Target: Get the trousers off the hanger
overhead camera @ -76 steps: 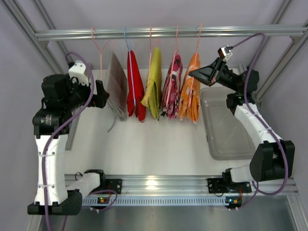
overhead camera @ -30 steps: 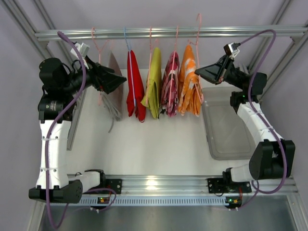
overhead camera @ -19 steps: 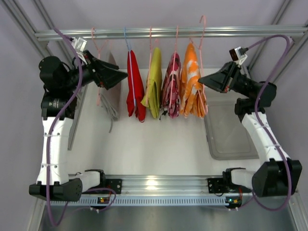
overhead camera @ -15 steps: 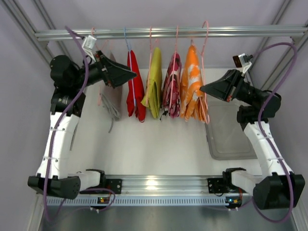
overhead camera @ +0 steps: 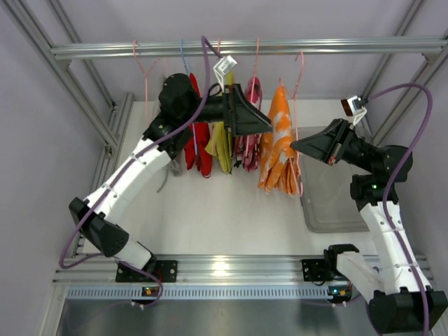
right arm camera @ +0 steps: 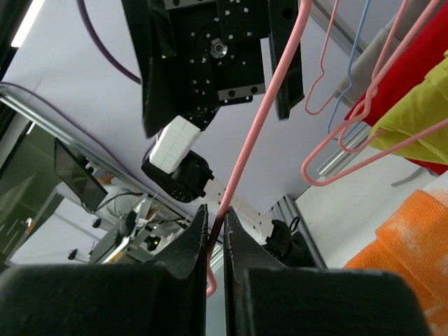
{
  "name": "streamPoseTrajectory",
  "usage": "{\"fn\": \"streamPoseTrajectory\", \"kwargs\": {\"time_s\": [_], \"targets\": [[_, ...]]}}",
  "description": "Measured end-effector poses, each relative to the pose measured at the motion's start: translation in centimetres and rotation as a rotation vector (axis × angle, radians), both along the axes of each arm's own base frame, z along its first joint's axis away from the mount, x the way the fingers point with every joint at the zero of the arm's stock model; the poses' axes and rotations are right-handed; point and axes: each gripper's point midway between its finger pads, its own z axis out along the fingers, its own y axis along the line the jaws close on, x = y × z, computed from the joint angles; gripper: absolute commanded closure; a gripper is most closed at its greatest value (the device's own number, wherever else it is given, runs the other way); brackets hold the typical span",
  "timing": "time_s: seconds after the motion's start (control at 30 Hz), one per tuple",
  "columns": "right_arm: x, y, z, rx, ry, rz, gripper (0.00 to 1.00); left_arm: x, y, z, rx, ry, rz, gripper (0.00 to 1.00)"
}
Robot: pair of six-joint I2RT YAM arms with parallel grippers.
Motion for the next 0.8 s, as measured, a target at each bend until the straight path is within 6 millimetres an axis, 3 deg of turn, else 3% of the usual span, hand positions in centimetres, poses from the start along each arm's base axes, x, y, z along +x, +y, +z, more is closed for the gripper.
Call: {"fn": "streamPoseTrajectory", "kwargs": {"time_s": [0.17, 0.53, 0.63, 0.8], "targets": [[-0.7, -0.2, -0.3, -0.02, -0.021, -0.043, 1.0, -2.1, -3.8, -0.5, -0.022, 0.04, -0.103, 0.15], [-0.1, -0.2, -1.2, -0.045, -0.005, -0.077, 1.0, -0.5, -7.9, -1.2, -0.08, 0.171, -0.09, 0.23], [-0.1, -0.2, -1.4, -0.049, 0.0, -0.078, 1.0, -0.8, -9.0, -1.0, -0.101, 0.199, -0.105, 0.29], [-0.1, -0.3, -1.4, -0.052, -0.002, -0.081, 1.0, -1.1, -10.3, -0.4, -0.124, 0.229, -0.123, 0.47]]}}
